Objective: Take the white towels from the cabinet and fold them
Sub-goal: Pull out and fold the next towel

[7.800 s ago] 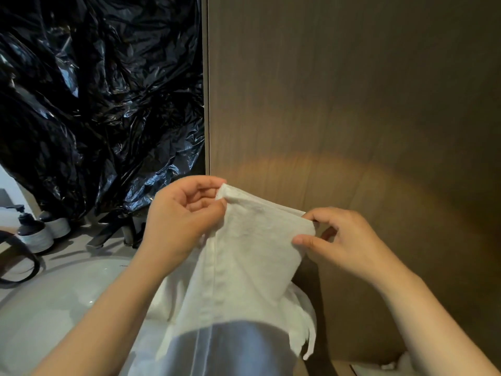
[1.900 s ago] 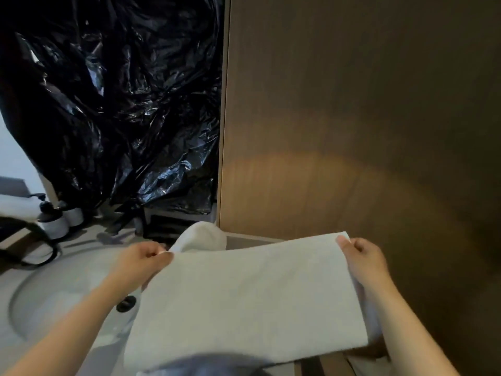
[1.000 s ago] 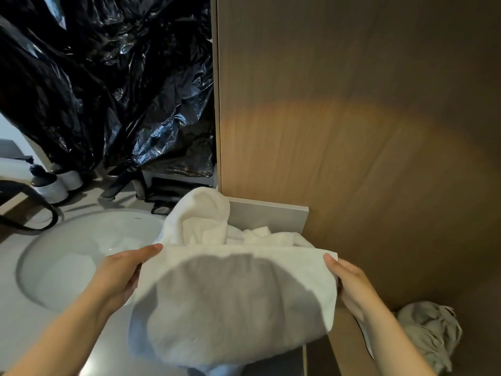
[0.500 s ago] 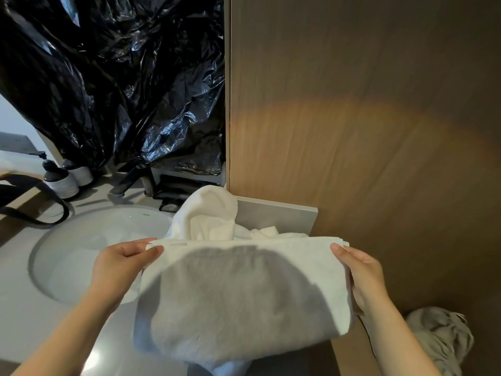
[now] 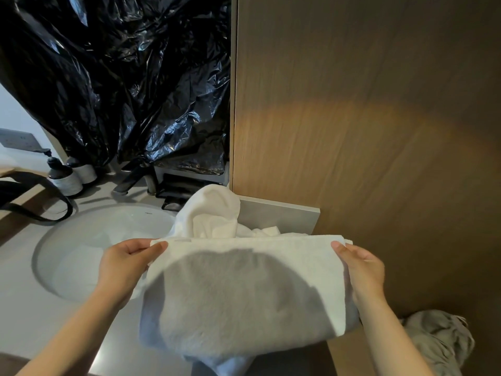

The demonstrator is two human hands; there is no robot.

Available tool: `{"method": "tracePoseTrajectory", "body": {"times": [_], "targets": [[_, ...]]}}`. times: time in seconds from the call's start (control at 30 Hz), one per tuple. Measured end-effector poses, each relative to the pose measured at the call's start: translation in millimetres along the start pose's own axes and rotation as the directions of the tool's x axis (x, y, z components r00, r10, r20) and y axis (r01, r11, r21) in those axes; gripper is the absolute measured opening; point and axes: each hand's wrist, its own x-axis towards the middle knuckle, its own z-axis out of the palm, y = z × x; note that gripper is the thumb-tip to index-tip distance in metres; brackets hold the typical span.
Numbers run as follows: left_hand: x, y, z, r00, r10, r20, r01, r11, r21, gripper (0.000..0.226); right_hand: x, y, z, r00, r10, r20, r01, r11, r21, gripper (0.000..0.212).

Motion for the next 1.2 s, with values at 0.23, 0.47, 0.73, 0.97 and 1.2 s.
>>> {"method": "tracePoseTrajectory", "body": {"times": [0.23,0.47,0.73,0.97,1.2], "targets": [[3,1,1,0.998,0.033,-0.048,-0.032,0.999,0.029,0.012,3,-3,3,0.995,-0.085,-0.045,0.085,0.996,-0.013,0.02],[9,7,1,0.982,0.178,0.062,-0.189,0.912,0.365,0.023,3,-7,1,0.988,-0.155,0.015,0.156,0.988,-0.004,0.041],[-12,57,61,0.803,0.367,0.47,-0.587,0.62,0.52,0.039,-4,-30,0,0.971,-0.179,0.161,0.176,0.984,0.031,0.035],[-15,67,151,0.642,0.113,0.758,-0.662,0.58,0.474,0.041,-6,-37,-6,0.864,-0.363,0.35,0.451,0.866,-0.215,0.024],[-8,56,164,0.618,0.129,0.775,-0.701,0.538,0.469,0.04,8,-34,-20,0.836,-0.342,0.43,0.495,0.808,-0.319,0.011]]}}
